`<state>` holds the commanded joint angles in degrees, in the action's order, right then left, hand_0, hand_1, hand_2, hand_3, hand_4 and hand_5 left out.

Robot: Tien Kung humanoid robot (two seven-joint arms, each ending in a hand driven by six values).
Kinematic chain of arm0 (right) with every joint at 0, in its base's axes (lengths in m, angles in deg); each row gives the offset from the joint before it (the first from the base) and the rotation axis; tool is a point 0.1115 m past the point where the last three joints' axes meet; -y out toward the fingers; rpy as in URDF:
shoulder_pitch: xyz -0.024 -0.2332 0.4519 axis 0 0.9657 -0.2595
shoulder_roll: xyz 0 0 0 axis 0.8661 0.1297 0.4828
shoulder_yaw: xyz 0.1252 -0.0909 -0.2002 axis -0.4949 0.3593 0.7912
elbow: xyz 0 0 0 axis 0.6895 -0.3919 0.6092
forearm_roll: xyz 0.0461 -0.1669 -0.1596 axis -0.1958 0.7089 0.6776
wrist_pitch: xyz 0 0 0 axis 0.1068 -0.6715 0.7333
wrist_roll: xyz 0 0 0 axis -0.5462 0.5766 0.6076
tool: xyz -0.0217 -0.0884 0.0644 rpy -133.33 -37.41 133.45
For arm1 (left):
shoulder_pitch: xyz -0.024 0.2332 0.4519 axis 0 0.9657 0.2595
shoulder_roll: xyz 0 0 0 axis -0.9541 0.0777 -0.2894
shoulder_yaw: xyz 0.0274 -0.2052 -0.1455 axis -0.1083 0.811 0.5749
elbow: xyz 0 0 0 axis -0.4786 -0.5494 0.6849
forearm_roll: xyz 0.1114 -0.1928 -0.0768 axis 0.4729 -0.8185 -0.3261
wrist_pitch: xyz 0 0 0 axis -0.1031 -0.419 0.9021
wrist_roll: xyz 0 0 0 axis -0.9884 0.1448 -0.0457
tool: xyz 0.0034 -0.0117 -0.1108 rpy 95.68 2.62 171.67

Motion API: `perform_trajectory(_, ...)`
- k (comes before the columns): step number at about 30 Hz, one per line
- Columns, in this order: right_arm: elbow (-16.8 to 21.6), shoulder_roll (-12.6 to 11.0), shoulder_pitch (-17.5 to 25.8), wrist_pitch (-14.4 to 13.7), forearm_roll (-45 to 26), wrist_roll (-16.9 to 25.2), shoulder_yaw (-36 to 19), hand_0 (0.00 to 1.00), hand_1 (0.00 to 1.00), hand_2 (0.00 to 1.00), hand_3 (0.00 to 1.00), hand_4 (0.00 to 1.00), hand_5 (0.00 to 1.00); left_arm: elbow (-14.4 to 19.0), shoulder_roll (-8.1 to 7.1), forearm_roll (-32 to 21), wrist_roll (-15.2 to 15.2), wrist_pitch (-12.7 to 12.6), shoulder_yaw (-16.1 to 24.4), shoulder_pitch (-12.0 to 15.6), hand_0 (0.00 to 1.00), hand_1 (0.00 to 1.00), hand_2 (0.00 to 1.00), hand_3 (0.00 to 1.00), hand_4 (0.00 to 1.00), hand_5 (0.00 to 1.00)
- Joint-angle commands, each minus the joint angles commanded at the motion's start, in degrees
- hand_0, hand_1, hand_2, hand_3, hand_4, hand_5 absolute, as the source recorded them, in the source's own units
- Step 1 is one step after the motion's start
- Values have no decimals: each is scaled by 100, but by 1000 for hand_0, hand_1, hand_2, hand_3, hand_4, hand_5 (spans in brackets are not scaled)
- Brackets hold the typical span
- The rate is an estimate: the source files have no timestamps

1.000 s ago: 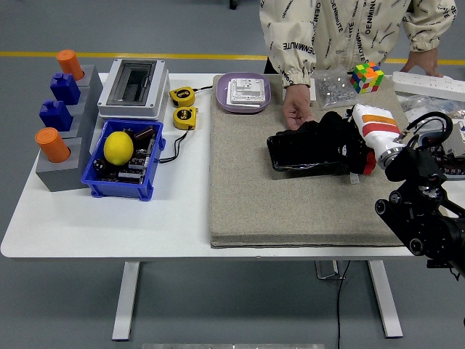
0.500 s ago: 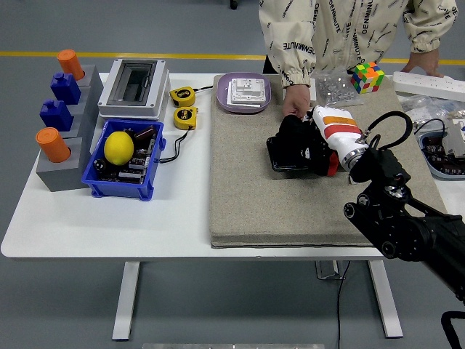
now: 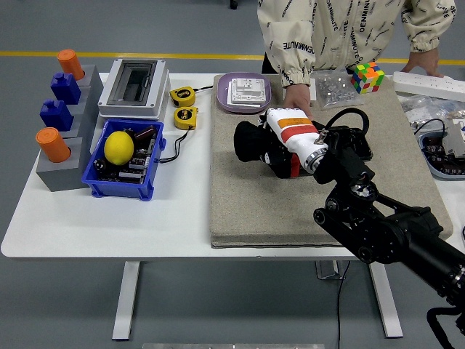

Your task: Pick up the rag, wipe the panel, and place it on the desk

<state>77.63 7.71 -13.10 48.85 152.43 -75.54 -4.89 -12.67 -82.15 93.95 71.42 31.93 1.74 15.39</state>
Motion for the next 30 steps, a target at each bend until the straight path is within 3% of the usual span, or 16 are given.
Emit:
perform_trajectory(14, -379, -390, 30, 16, 18, 21, -40, 245, 308, 363, 356, 939, 46, 5, 17, 19, 0, -2, 75, -18, 633, 658, 685, 573, 613, 510)
perform_trajectory(23, -428, -892, 16, 18, 65, 25, -177, 246, 309, 362, 356, 938, 45, -1, 26, 28, 2, -5, 128, 0, 635, 658, 684, 573, 613, 509)
perform_trajectory(30, -784, -1285, 44, 40, 130, 22, -367, 246, 309, 363, 357, 938, 45, 12, 41, 22, 0, 0, 151, -22, 635, 657, 684, 573, 613, 511)
